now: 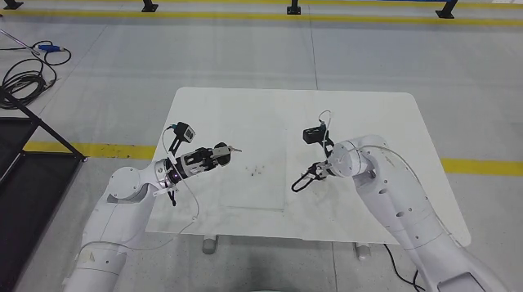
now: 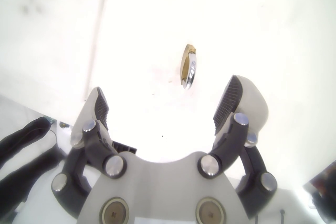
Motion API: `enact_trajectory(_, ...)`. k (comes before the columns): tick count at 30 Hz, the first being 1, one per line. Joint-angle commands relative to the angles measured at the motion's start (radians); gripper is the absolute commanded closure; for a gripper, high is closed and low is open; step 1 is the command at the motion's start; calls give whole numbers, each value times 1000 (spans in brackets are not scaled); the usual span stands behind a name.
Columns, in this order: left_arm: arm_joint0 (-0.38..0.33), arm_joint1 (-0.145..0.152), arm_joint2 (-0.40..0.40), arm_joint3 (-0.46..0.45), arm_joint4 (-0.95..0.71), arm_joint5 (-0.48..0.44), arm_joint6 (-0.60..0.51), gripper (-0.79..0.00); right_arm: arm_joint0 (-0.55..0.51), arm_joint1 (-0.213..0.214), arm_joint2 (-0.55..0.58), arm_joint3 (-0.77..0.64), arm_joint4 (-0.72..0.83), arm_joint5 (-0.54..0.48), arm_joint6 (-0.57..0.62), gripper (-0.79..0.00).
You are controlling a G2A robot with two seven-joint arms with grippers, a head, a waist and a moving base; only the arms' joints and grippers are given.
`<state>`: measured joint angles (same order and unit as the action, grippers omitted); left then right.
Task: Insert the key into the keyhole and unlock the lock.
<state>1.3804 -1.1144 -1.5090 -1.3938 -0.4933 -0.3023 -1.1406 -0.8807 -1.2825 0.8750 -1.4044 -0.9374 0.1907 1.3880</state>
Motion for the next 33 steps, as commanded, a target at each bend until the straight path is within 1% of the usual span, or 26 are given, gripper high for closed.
enact_trajectory(1, 0, 0, 0, 0, 0, 0, 0, 0, 8, -5, -9, 21, 3, 0, -13, -785)
enact_trajectory(6, 0, 0, 0, 0, 0, 0, 0, 0, 22, -15, -27, 68, 2, 0, -43, -785)
enact_trajectory(7, 0, 0, 0, 0, 0, 0, 0, 0, 25, -16, -30, 77, 3, 0, -49, -757)
enact_trajectory(8, 0, 0, 0, 0, 0, 0, 0, 0, 29, -18, -33, 87, -3, 1, -53, -686)
enact_trajectory(10, 0, 0, 0, 0, 0, 0, 0, 0, 35, -21, -39, 103, -4, 1, -60, -637)
enact_trajectory(11, 0, 0, 0, 0, 0, 0, 0, 0, 38, -23, -40, 113, -5, 1, -64, -566)
enact_trajectory(12, 0, 0, 0, 0, 0, 0, 0, 0, 42, -24, -42, 121, -9, 2, -67, -520)
enact_trajectory(13, 0, 0, 0, 0, 0, 0, 0, 0, 44, -26, -45, 128, -11, 1, -70, -502)
enact_trajectory(15, 0, 0, 0, 0, 0, 0, 0, 0, 50, -28, -50, 143, -21, 1, -75, -489)
enact_trajectory(16, 0, 0, 0, 0, 0, 0, 0, 0, 53, -30, -53, 148, -29, 2, -77, -465)
enact_trajectory(17, 0, 0, 0, 0, 0, 0, 0, 0, 54, -31, -55, 152, -32, 3, -80, -462)
enact_trajectory(18, 0, 0, 0, 0, 0, 0, 0, 0, 56, -32, -55, 156, -32, 2, -81, -437)
enact_trajectory(19, 0, 0, 0, 0, 0, 0, 0, 0, 60, -33, -57, 163, -40, 0, -81, -388)
enact_trajectory(23, 0, 0, 0, 0, 0, 0, 0, 0, 64, -37, -65, 179, -54, -7, -87, -357)
enact_trajectory(30, 0, 0, 0, 0, 0, 0, 0, 0, 64, -42, -69, 194, -63, -21, -79, -339)
enact_trajectory(33, 0, 0, 0, 0, 0, 0, 0, 0, 62, -42, -65, 198, -65, -26, -77, -283)
